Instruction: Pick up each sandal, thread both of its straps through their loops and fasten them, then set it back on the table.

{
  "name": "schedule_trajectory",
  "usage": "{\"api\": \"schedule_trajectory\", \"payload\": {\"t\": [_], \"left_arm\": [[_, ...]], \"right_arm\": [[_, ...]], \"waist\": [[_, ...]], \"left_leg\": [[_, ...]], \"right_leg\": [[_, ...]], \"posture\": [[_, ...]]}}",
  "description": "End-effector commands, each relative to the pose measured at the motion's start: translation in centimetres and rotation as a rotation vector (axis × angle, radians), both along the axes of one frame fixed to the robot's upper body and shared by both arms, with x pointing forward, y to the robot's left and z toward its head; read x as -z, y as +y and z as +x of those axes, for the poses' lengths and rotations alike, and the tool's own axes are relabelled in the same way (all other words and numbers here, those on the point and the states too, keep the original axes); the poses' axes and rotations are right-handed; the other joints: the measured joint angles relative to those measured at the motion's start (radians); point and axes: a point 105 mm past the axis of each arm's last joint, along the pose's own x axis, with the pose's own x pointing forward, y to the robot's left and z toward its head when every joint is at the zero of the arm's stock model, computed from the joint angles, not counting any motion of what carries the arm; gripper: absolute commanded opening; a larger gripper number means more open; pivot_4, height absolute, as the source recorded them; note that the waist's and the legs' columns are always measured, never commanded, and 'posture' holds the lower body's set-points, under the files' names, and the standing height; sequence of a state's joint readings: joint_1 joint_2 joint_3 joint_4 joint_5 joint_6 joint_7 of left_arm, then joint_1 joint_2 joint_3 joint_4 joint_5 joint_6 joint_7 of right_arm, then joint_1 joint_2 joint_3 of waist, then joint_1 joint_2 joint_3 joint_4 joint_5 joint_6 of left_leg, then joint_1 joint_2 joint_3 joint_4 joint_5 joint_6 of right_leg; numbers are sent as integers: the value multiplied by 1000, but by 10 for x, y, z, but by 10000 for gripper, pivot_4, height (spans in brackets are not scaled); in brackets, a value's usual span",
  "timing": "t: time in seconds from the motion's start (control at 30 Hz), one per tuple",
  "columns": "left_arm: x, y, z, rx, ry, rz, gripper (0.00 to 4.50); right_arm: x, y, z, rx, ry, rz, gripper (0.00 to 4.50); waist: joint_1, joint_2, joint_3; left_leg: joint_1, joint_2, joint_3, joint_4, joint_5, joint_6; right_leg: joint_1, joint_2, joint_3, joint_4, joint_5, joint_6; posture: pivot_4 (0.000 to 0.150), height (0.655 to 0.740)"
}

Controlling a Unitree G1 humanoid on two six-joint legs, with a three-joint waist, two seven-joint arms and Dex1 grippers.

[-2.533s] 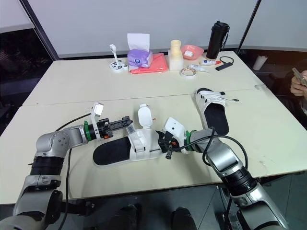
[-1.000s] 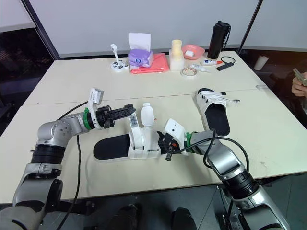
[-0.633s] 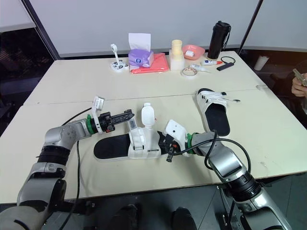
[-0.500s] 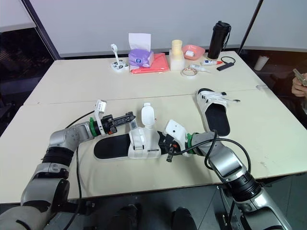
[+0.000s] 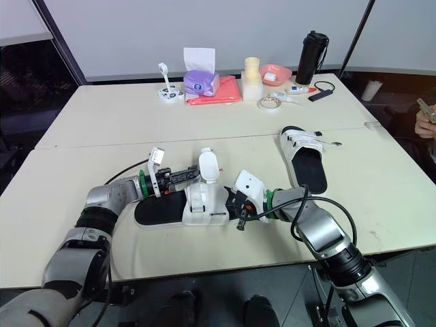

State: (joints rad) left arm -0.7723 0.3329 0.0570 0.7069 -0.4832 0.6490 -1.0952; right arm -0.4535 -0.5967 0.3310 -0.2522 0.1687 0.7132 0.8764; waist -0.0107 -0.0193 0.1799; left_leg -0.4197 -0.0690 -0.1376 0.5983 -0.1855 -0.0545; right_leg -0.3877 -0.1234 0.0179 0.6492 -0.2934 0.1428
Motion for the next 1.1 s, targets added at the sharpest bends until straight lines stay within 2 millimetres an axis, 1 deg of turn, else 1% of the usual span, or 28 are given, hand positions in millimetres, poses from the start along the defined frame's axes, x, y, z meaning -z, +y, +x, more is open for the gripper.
{"api": "schedule_trajectory", "payload": {"t": [0.03,0.1,0.13,0.23,0.3,0.43,0.53,0.67,0.8,0.93,1.03,1.1], "left_arm": [[3,-4,-3,27,17,26,14197],[4,-1,-3,21,1,49,24706],[4,2,-3,13,-5,57,29157],[6,9,-3,5,-24,90,29157],[13,12,-8,33,-69,176,29157],[21,15,-19,112,-147,295,29157],[22,17,-24,166,-214,364,29157],[24,20,-25,196,-299,452,29157],[16,29,-8,89,-331,464,29157],[1,40,7,-23,-339,423,29157],[-17,47,17,-111,-322,334,29157],[-33,48,23,-153,-303,248,29157]], "right_arm": [[17,-3,-6,9,64,-38,0],[17,-3,-6,8,64,-36,0],[17,-3,-6,8,65,-36,0],[17,-2,-5,8,65,-35,0],[17,-1,-5,6,63,-33,0],[17,0,-4,6,61,-31,0],[18,0,-4,6,60,-31,0],[18,0,-3,6,58,-29,0],[17,1,-2,5,56,-26,0],[17,2,-1,4,54,-23,0],[17,3,-1,3,53,-22,0],[17,3,0,2,52,-22,0]], "waist": [[-1,0,0],[-1,0,0],[-2,0,0],[-3,0,0],[-5,0,0],[-6,1,0],[-5,0,-1],[-2,0,-5],[-2,0,-9],[-4,0,-9],[-7,-1,-9],[-8,-1,-9]], "left_leg": [[0,0,0,0,0,0],[0,0,0,0,0,0],[0,0,0,0,0,0],[0,0,0,0,0,0],[0,0,0,0,0,0],[0,0,0,0,0,0],[0,0,0,0,0,0],[1,0,0,0,0,0],[1,0,0,0,0,0],[2,0,0,0,0,0],[2,0,0,-1,0,0],[1,0,0,-1,0,0]], "right_leg": [[0,0,0,0,0,0],[0,0,0,0,0,0],[0,0,0,0,0,0],[0,0,0,0,0,0],[-1,0,0,0,0,0],[-1,0,0,0,0,0],[0,0,0,0,0,0],[0,0,0,0,0,0],[1,0,0,0,0,0],[1,0,0,0,0,0],[0,0,0,1,0,0],[0,0,0,1,0,0]], "posture": [[1500,7400],[1500,7400],[1500,7400],[1500,7400],[1500,7400],[1500,7400],[1500,7400],[1500,7400],[1500,7400],[1500,7400],[1500,7400],[1500,7400]]}}
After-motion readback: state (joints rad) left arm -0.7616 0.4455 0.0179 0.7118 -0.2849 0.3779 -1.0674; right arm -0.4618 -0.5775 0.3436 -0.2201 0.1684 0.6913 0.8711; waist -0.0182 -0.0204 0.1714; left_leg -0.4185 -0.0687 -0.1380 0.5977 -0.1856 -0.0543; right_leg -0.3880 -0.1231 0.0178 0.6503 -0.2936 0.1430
